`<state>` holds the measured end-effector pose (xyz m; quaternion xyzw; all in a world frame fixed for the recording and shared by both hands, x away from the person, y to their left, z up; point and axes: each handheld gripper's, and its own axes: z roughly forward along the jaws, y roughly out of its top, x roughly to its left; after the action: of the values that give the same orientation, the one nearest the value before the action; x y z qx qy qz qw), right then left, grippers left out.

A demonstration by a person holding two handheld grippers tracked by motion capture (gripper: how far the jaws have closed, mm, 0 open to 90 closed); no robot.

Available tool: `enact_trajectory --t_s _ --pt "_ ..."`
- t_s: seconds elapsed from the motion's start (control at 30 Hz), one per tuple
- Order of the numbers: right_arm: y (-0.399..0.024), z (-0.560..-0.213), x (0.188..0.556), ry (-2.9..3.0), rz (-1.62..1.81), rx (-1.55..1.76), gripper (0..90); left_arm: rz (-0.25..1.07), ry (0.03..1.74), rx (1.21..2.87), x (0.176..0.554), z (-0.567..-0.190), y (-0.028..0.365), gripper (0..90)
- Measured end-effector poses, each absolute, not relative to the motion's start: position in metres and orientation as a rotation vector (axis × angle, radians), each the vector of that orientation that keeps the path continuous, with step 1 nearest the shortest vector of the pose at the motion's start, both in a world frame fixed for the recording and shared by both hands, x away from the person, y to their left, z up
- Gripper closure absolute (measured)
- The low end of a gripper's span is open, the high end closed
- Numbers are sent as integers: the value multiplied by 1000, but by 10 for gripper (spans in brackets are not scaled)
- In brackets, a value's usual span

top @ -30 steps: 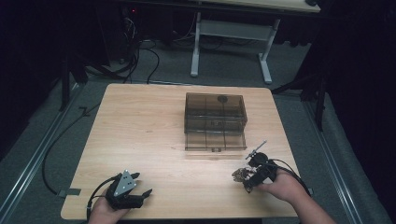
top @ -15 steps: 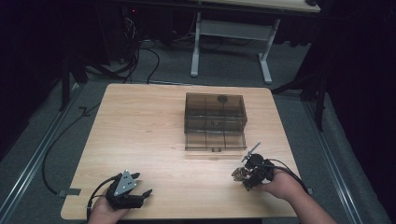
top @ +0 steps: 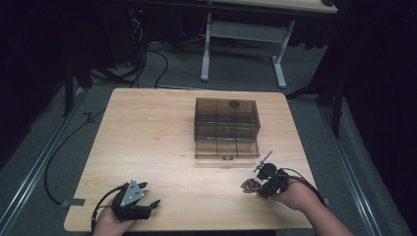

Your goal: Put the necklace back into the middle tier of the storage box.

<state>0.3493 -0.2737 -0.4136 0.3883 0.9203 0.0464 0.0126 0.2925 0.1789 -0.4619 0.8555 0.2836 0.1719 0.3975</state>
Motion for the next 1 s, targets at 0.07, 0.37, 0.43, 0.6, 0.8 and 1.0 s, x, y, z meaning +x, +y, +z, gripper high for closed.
enact_trajectory --t_s 0.07,0.37,0.43,0.6,0.8,1.0 --pt "-272 -413 352 2867 151 1209 545 434 718 2167 293 -462 179 245" --pt "-266 -415 360 2876 123 1137 632 432 717 2166 292 -462 179 245" --pt "-266 -415 358 2876 131 1118 727 430 716 2167 293 -462 179 245" --pt "-264 -414 355 2877 134 1104 798 433 716 2168 292 -462 179 246" --pt "-266 -411 353 2850 148 1176 814 432 718 2167 293 -462 179 245" --pt "-275 -399 353 2836 193 1220 815 433 718 2168 293 -462 179 245"
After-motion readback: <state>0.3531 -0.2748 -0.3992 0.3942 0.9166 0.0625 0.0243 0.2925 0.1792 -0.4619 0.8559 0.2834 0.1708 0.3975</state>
